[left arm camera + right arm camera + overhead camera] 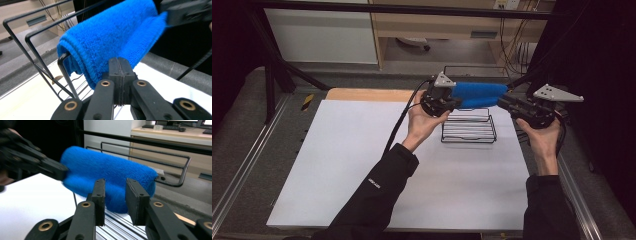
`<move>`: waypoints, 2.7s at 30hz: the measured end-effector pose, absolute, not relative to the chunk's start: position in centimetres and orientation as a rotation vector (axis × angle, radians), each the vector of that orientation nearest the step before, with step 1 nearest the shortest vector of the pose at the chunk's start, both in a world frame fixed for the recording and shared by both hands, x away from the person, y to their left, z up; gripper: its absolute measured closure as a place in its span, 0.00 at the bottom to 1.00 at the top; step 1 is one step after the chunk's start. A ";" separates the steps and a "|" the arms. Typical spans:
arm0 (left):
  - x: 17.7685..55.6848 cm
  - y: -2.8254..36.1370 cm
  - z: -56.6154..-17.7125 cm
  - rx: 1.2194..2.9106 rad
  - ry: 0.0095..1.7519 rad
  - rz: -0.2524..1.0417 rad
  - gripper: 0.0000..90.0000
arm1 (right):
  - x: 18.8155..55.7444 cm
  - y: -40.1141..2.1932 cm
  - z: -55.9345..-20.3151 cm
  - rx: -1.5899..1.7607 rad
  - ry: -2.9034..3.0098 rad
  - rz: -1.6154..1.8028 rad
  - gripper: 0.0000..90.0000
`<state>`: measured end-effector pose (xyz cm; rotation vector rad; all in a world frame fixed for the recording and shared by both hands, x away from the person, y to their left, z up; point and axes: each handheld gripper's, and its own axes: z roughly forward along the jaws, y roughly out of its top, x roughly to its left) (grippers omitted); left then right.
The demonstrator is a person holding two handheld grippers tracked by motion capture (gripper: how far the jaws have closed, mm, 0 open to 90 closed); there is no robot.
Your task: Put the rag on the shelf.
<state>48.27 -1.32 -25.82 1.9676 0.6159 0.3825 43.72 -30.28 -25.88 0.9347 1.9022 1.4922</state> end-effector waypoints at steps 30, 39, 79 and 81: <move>46.9 1.7 -27.3 1.994 0.626 0.370 0.66 | 42.1 -29.8 -27.3 1.045 1.869 1.478 0.64; 45.1 6.1 -28.7 2.018 0.684 0.380 0.43 | 40.8 -27.9 -27.4 1.062 1.917 1.473 0.32; 36.9 24.7 -41.4 2.008 0.990 0.427 0.09 | 37.5 -25.0 -41.5 1.165 2.218 1.443 0.01; 36.6 25.2 -42.0 1.998 0.998 0.425 0.09 | 37.3 -25.4 -42.2 1.170 2.241 1.431 0.00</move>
